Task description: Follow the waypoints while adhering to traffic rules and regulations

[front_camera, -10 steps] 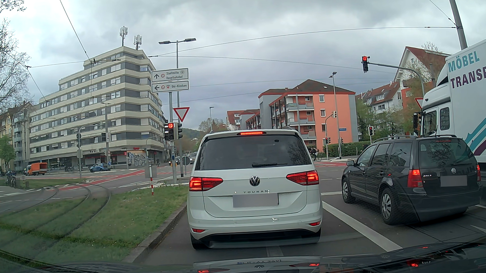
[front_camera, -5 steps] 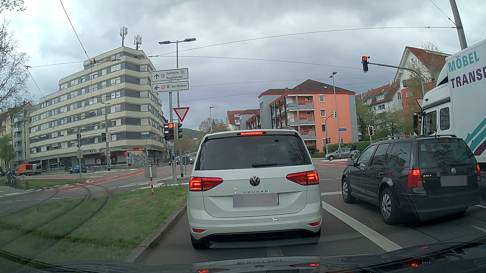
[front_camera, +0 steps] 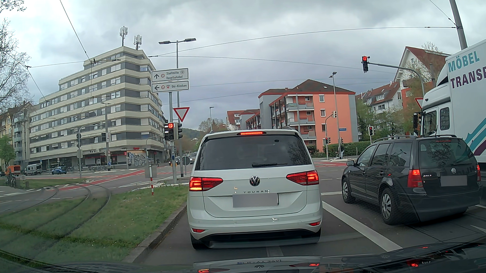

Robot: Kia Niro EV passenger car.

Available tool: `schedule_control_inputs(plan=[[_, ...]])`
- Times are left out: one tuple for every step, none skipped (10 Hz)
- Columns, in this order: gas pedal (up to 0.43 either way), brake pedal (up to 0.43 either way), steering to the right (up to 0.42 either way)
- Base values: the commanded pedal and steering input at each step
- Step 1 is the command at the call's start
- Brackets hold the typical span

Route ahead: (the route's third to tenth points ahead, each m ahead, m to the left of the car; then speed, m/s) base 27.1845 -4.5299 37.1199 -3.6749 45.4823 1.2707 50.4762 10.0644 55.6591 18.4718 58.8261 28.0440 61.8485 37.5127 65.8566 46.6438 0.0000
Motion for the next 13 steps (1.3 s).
schedule_control_inputs(plan=[[0.000, 0.244, -0.025], [0.000, 0.244, -0.025], [0.000, 0.244, -0.026], [0.000, 0.244, -0.025], [0.000, 0.244, -0.026], [0.000, 0.244, -0.026], [0.000, 0.244, -0.026], [0.000, 0.244, -0.026], [0.000, 0.244, -0.025], [0.000, 0.244, -0.025], [0.000, 0.244, -0.025], [0.000, 0.244, -0.025], [0.000, 0.244, -0.025]])
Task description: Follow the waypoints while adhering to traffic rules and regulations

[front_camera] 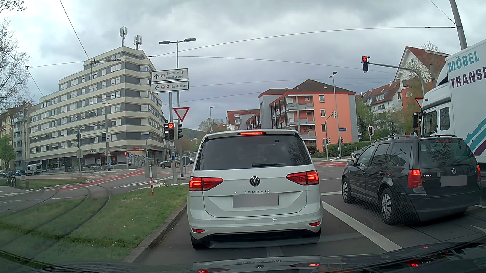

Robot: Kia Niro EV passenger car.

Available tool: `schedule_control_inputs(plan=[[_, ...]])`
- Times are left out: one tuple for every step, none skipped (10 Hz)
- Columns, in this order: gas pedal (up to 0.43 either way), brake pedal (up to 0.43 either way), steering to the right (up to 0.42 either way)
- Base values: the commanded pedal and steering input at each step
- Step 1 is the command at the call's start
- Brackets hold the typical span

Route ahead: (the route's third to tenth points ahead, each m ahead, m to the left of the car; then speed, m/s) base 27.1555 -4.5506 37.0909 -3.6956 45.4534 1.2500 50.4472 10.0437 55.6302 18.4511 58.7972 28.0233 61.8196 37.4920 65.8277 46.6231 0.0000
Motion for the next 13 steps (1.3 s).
schedule_control_inputs(plan=[[0.000, 0.244, -0.026], [0.000, 0.244, -0.026], [0.000, 0.244, -0.025], [0.000, 0.244, -0.026], [0.000, 0.244, -0.026], [0.000, 0.244, -0.025], [0.000, 0.244, -0.026], [0.000, 0.244, -0.025], [0.000, 0.244, -0.026], [0.000, 0.244, -0.026], [0.000, 0.244, -0.026], [0.000, 0.238, -0.025], [0.000, 0.244, -0.025]])
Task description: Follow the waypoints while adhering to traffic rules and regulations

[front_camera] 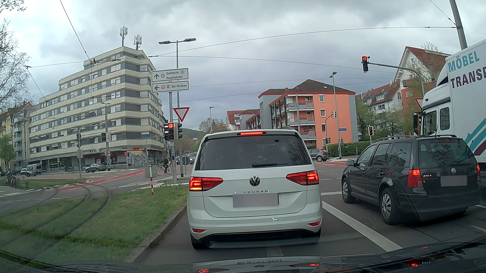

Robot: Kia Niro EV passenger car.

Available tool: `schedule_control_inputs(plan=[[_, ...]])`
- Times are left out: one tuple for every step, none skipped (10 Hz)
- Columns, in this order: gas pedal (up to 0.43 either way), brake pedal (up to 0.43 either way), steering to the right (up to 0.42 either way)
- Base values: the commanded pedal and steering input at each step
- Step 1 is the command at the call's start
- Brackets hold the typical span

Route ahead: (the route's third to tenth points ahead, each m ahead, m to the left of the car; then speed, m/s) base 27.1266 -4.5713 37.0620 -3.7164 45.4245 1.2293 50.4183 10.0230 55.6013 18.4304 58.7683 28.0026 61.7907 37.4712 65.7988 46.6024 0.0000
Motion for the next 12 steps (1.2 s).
schedule_control_inputs(plan=[[0.000, 0.244, -0.025], [0.000, 0.244, -0.026], [0.000, 0.244, -0.025], [0.000, 0.244, -0.026], [0.000, 0.238, -0.025], [0.000, 0.244, -0.025], [0.000, 0.244, -0.025], [0.000, 0.244, -0.026], [0.000, 0.244, -0.025], [0.000, 0.244, -0.025], [0.000, 0.238, -0.025], [0.000, 0.244, -0.025]])
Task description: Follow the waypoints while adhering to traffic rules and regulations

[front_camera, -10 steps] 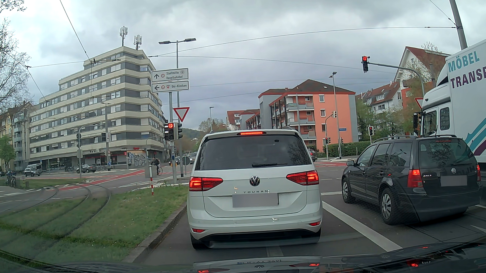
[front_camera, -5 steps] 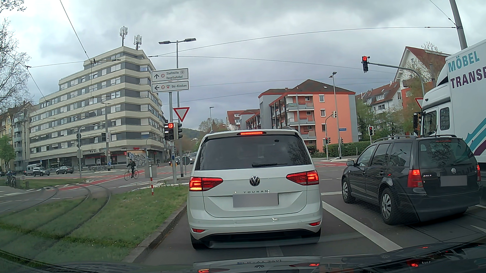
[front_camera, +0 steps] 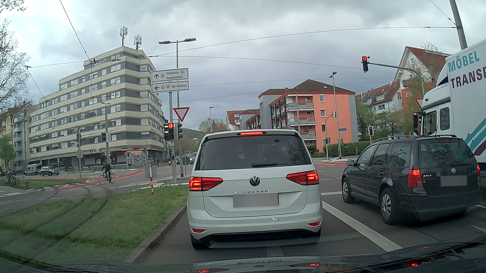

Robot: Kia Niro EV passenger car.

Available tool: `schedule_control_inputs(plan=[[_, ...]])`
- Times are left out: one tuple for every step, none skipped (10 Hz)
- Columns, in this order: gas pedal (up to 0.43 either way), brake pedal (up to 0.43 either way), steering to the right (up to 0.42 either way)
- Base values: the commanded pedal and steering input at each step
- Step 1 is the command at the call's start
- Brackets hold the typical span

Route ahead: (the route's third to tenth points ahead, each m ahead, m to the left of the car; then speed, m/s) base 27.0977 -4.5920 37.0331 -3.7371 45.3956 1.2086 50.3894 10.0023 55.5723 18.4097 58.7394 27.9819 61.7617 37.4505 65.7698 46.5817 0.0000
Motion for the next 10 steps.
schedule_control_inputs(plan=[[0.000, 0.244, -0.026], [0.000, 0.244, -0.025], [0.000, 0.244, -0.026], [0.000, 0.244, -0.026], [0.000, 0.244, -0.026], [0.000, 0.244, -0.025], [0.000, 0.244, -0.026], [0.000, 0.244, -0.026], [0.000, 0.244, -0.026], [0.000, 0.244, -0.025]])
